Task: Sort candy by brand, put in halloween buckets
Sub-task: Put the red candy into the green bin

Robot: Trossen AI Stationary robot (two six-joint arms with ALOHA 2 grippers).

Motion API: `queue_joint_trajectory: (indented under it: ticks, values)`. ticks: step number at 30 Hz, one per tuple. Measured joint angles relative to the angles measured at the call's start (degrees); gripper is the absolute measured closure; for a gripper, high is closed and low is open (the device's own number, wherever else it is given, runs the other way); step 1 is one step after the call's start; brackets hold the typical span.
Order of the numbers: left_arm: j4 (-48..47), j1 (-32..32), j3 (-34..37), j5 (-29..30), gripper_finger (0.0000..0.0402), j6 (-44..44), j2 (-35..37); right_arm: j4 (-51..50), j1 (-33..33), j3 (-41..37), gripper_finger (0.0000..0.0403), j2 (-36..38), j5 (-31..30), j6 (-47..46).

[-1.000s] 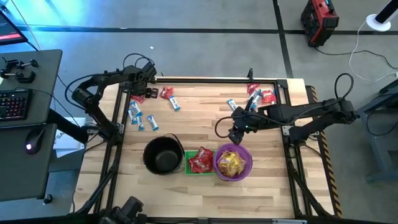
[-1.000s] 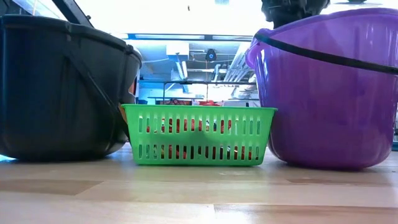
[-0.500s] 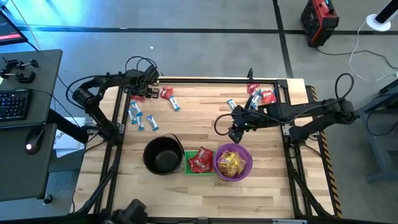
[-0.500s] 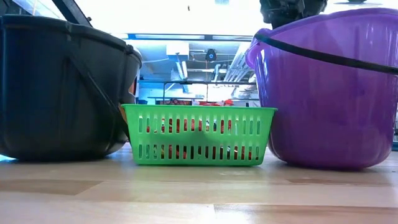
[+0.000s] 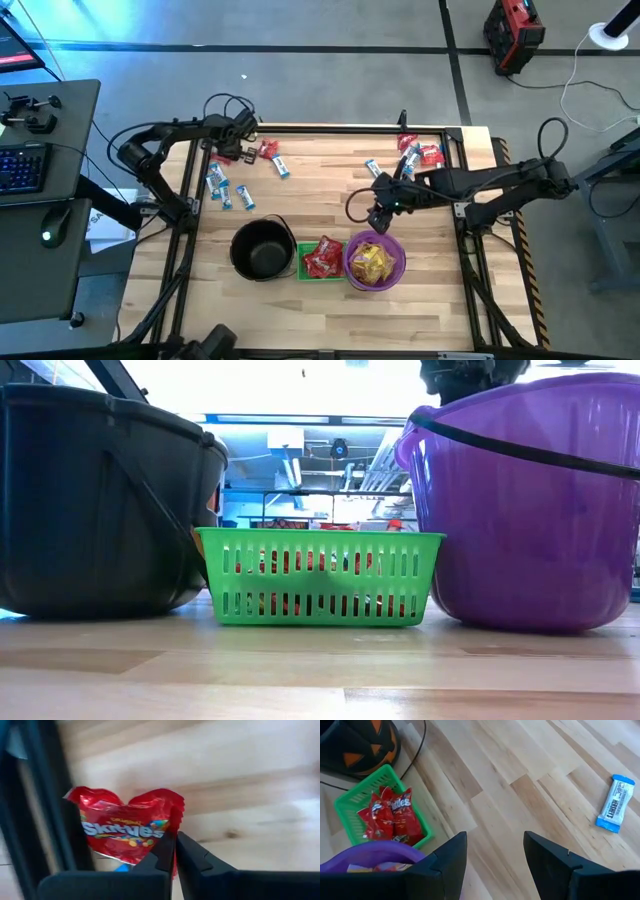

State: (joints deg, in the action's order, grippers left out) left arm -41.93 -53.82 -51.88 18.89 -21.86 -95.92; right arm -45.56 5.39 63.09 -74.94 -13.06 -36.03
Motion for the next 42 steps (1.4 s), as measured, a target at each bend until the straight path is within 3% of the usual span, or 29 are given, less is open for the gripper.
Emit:
queue_joint_trajectory:
  ticks: [4, 10, 16, 20, 23, 25, 31, 37, 42]
  values:
    - [1.5, 0.5, 0.0, -5.8, 0.0401, 0.5, 4.1, 0.0, 1.0, 0.0, 0.0214, 0.0, 0.0, -0.2]
    - [2.1, 5.5, 0.0, -8.9, 0.0401, 1.2, 17.2, 0.1, 1.1, 0.0, 0.0214, 0.0, -0.2, -0.2]
    - [2.9, 16.8, 0.0, -12.9, 0.0401, -2.6, 30.2, 2.8, 0.5, 0.0, 0.0214, 0.0, -1.9, 0.0]
    - [3.1, 26.5, 0.0, -11.1, 0.0401, -6.0, 34.2, 5.2, -0.3, 0.0, 0.0214, 0.0, -2.9, 0.0]
    - [1.3, 30.1, -0.1, -4.0, 0.0401, -9.2, 33.1, 6.8, -1.1, 0.0, 0.0214, 0.0, -2.9, 0.0]
    - [1.3, 29.2, -0.1, -3.5, 0.0401, -7.7, 30.6, 7.5, -1.7, 0.0, 0.0214, 0.0, -2.9, 0.0]
    - [2.7, 20.5, -0.1, -12.2, 0.0376, -2.5, 18.3, 8.0, -3.6, 0.0, 0.0214, 0.0, -0.9, 0.0]
    - [2.9, 13.6, -0.1, -13.0, 0.0306, 2.7, 9.4, 8.0, -4.3, 0.0, 0.0214, 0.0, 2.2, -1.1]
    - [6.8, 10.6, -0.1, -19.9, 0.0246, 7.4, 5.2, 8.0, -4.3, 0.0, 0.0214, 0.0, 2.1, -1.5]
